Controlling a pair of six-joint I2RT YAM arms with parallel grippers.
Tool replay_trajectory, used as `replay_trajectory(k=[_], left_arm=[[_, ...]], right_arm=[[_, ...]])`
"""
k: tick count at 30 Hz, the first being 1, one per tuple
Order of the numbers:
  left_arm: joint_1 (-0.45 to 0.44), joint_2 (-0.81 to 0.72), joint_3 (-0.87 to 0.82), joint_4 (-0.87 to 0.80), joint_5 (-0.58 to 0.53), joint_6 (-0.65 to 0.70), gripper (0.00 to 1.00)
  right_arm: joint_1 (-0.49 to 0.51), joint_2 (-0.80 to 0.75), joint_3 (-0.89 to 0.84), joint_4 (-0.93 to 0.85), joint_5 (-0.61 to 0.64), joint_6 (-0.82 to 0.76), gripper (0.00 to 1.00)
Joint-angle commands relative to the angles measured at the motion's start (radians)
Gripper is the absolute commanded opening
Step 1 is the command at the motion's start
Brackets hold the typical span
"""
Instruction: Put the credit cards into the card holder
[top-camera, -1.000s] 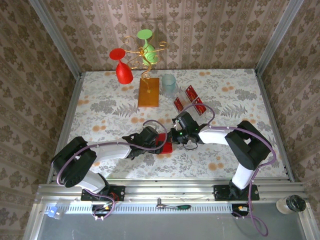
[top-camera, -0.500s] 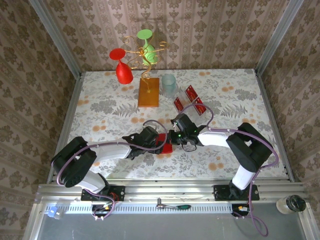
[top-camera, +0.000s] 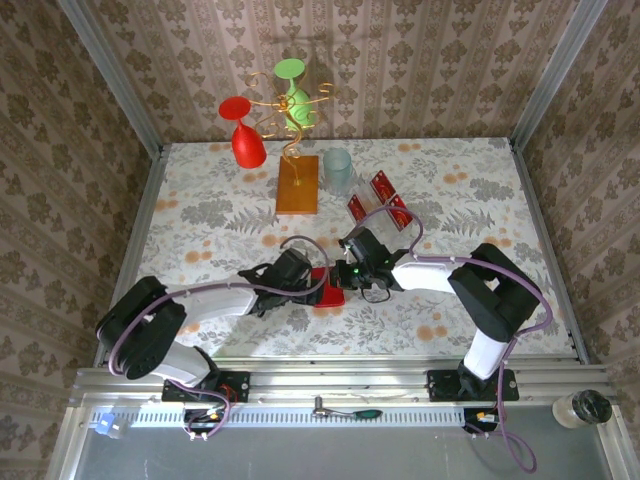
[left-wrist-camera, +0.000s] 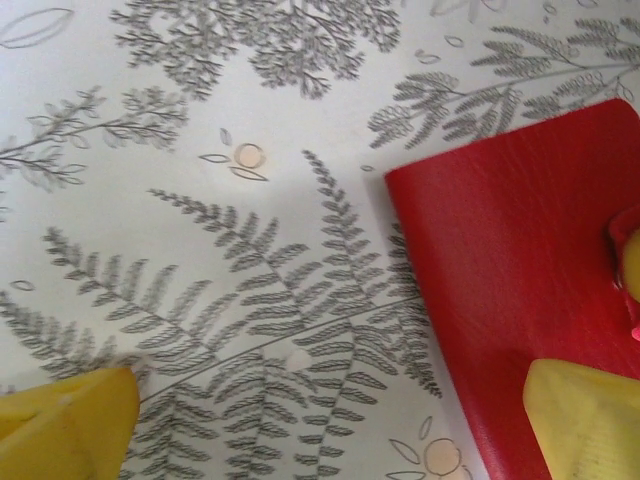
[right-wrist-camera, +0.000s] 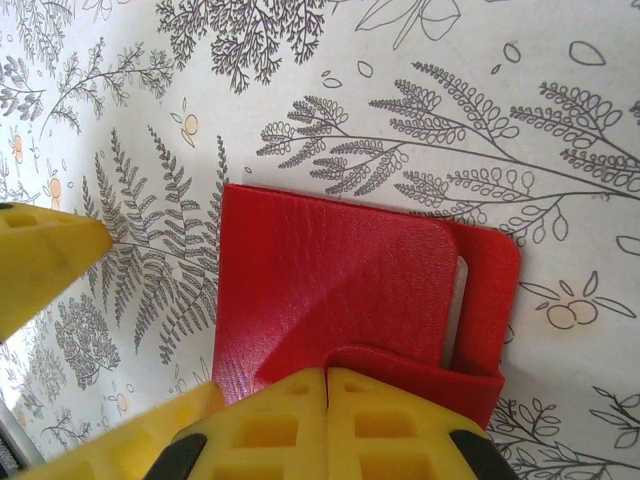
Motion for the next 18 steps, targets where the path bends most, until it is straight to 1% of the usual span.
replay_trajectory(k=[1, 8, 10, 12, 18], left_arm=[[0.029, -0.045, 0.025, -0.054, 0.039, 0.017, 1.00], [0.063, -0.103, 0.016, -0.070, 0.041, 0.014, 1.00], [0.074, -0.120, 0.009, -0.073, 0.039, 0.012, 1.00], [0.086, -0.134, 0.005, -0.079, 0.039, 0.011, 1.00], [0.124, -0.189, 0.024, -0.131, 0.026, 0.023, 1.00]], right_arm=[[0.021, 0.098, -0.099, -0.255, 0.037, 0.004, 0.00], [0.029, 0.041, -0.005, -0.281, 0.003, 0.006, 0.00], [0.029, 0.037, 0.033, -0.290, -0.004, 0.008, 0.10], [0.029, 0.032, 0.065, -0.296, -0.010, 0.009, 0.14], [0.028, -0.016, 0.147, -0.303, -0.041, 0.014, 0.37]])
